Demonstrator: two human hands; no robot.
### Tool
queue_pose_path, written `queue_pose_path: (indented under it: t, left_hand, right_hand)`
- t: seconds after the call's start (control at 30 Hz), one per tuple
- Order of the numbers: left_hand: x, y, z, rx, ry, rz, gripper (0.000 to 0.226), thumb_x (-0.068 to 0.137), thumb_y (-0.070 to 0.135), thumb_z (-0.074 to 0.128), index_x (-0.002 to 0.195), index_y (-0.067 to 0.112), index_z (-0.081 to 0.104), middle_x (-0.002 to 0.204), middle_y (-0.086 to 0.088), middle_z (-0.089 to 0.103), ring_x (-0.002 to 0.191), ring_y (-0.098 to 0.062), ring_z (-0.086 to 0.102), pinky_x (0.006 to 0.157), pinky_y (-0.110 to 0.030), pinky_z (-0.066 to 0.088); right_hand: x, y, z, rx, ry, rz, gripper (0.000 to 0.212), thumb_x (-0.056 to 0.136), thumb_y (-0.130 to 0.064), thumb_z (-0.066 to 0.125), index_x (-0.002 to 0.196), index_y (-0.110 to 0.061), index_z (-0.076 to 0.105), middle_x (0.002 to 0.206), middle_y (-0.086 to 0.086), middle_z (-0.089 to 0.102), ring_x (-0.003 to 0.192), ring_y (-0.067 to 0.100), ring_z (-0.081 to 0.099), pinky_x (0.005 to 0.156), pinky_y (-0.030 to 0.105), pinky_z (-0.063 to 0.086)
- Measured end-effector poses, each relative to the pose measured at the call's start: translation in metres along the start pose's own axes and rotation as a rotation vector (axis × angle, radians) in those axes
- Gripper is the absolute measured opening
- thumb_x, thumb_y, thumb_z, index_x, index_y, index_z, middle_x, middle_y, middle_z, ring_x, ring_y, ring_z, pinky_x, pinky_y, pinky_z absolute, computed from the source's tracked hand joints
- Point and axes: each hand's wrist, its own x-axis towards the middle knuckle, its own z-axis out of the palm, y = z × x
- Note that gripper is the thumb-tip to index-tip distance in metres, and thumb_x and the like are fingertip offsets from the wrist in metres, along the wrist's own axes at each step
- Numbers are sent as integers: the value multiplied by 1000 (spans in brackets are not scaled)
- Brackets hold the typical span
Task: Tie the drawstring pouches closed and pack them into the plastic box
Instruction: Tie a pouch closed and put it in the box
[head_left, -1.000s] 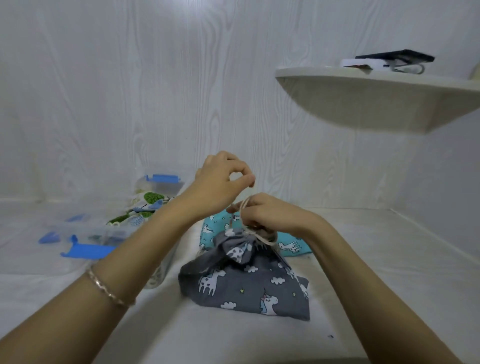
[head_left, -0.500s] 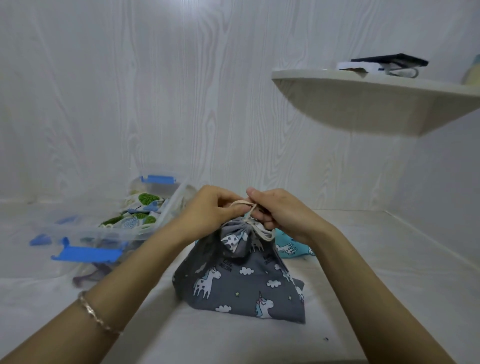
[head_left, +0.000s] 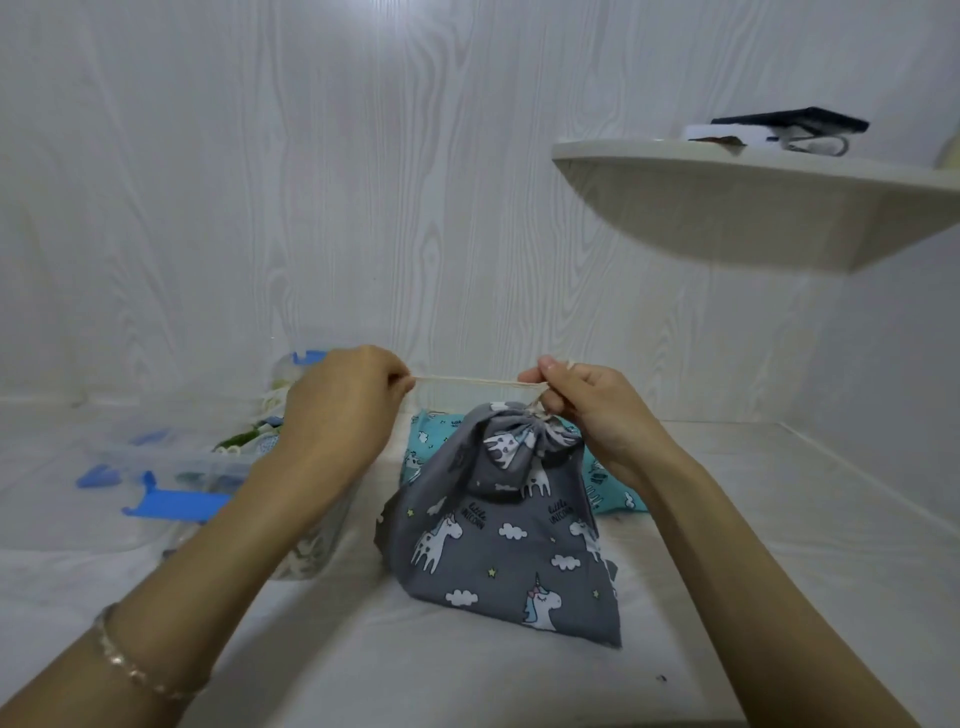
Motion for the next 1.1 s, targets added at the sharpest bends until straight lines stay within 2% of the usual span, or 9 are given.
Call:
queue_pose_path:
  t: [0.07,0.13,0.23,0.33,0.5,0.77,0.97,1.03,1.1]
  left_hand:
    - [1,11,2,54,-131,-5,23,96,22,52,109,20,71,103,-1,71,91,-20,65,76,-32,50]
    - [0,27,7,-222,-236,78,31,95,24,53,125,25,64,123,3,66,112,-13,60,97,-30,44]
    - [2,45,19,-661,-362,181,19,87,36,65,103,30,74,81,3,73,71,-4,60,74,-31,52]
    - [1,47,25,-749,-328,81,12,83,33,72,85,22,78,49,8,53,44,-2,36,49,-20,31]
    - [2,42,29,-698,-236,-23,12,84,32,70,81,23,78,68,9,72,64,-5,62,66,-30,52]
    - [-4,44,29,-529,-233,72,19,86,37,67,77,21,74,67,8,68,65,-6,61,62,-25,47]
    - [-7,44,28,-440,-163,141,20,87,39,65,85,22,75,78,8,71,74,-5,63,67,-22,47]
    - [-7,45,26,-451,-157,137,20,89,37,63,86,22,75,77,7,71,73,-7,63,66,-23,48]
    - [-5,47,25,-518,-211,102,22,91,34,61,85,19,76,75,4,71,73,-13,66,67,-32,52]
  right_hand:
    - [-1,1,4,-72,-17,-26,29,97,-32,54,86,-14,73,56,-6,53,61,9,49,74,22,44]
    - [-3,0,9,-126,-54,-49,30,97,-32,54,83,-14,73,56,-5,54,64,13,51,78,28,44]
    - [-7,-4,17,-149,-71,-76,28,97,-27,57,83,-9,73,60,3,58,68,19,57,79,30,50]
    - [-8,-5,14,-149,-50,-84,21,93,-24,63,84,-5,67,68,10,65,72,20,63,82,34,52]
    - [-16,-4,4,-6,-116,-42,26,82,3,71,90,-10,50,81,15,67,73,23,61,69,27,52]
    - [-18,14,20,-576,114,-440,19,80,-3,64,81,-19,74,77,-11,68,72,7,64,70,23,53]
    - [-10,8,16,-195,-12,22,16,67,-14,63,71,0,71,79,11,68,77,22,62,77,39,48]
    - [-8,6,14,-38,-88,85,28,61,-14,62,77,8,69,82,18,67,80,24,61,79,37,47]
    - [-10,7,13,137,-138,106,13,69,-6,64,75,2,71,77,15,68,74,22,63,74,32,48]
